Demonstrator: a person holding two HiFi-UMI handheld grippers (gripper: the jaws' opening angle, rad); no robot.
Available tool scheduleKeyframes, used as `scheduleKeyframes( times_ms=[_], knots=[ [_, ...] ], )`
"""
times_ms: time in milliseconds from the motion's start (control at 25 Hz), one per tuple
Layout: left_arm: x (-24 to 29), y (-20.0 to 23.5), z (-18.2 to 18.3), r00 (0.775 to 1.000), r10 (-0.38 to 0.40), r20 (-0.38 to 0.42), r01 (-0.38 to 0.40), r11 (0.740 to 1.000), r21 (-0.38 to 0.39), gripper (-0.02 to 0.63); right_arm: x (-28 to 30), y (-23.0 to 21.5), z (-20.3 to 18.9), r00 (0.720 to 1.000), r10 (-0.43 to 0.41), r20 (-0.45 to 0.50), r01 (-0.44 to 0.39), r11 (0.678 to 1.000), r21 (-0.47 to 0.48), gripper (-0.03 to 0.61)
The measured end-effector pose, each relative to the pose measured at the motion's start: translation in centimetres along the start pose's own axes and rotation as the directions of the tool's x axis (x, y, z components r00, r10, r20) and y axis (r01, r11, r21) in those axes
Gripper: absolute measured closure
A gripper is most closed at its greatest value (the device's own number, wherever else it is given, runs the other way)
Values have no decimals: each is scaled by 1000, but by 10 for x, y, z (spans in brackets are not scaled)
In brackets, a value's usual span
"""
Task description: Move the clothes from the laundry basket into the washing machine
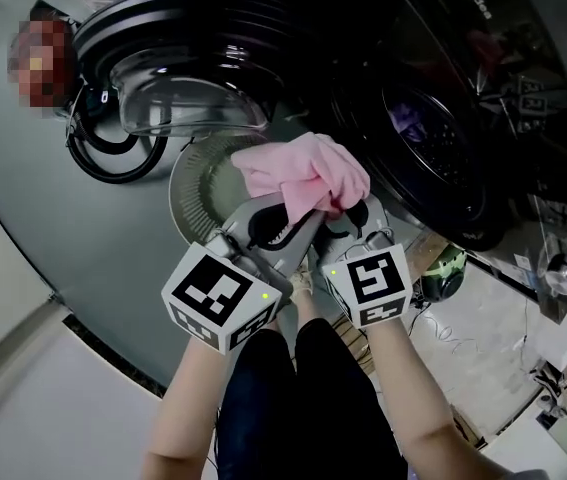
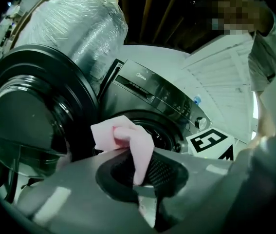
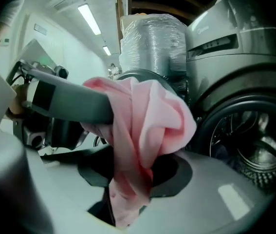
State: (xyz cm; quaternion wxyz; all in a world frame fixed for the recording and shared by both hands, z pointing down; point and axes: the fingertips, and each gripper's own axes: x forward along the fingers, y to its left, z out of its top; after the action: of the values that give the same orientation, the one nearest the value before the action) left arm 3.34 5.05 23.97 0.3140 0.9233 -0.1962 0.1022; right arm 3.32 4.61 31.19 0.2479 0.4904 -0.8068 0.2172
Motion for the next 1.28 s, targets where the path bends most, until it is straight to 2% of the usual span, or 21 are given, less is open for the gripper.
scheduleKeyframes(
  times_ms=[80,120,200,320,440,560,600,720,840,1080,1280],
  knots=[
    [5,2,-4,1000,21,10,-21,1000,-11,589,0,-6,-3,1000,-28,9,27,999,17,430],
    [8,3,-7,1000,28,9,-27,999,-16,586,-1,-10,-5,999,-45,12,44,999,30,445],
    [14,6,-19,999,42,-12,-42,999,-18,519,-4,-25,-16,995,-96,12,95,992,77,453],
    [22,13,-43,996,72,-57,-73,997,-18,479,-12,-61,-39,979,-204,0,201,966,164,454],
    [27,28,-70,988,118,-103,-120,993,-13,492,-16,-101,-61,952,-307,-14,300,918,258,455],
    [29,44,-94,977,162,-139,-161,987,19,579,-15,-135,-79,927,-375,-25,361,869,338,454],
    [30,49,-100,975,168,-146,-165,986,28,612,-13,-145,-83,920,-391,-27,375,859,349,454],
    [36,63,-118,976,170,-138,-167,985,37,612,-3,-171,-98,897,-440,-37,424,833,355,454],
    [48,78,-133,975,182,-127,-183,983,10,612,9,-197,-114,875,-482,-50,467,810,354,454],
    [69,97,-148,971,216,-99,-220,975,-33,612,32,-239,-144,852,-517,-85,509,779,366,453],
    [79,104,-148,971,223,-89,-228,973,-44,612,26,-285,-133,810,-585,-43,557,744,369,454]
  ],
)
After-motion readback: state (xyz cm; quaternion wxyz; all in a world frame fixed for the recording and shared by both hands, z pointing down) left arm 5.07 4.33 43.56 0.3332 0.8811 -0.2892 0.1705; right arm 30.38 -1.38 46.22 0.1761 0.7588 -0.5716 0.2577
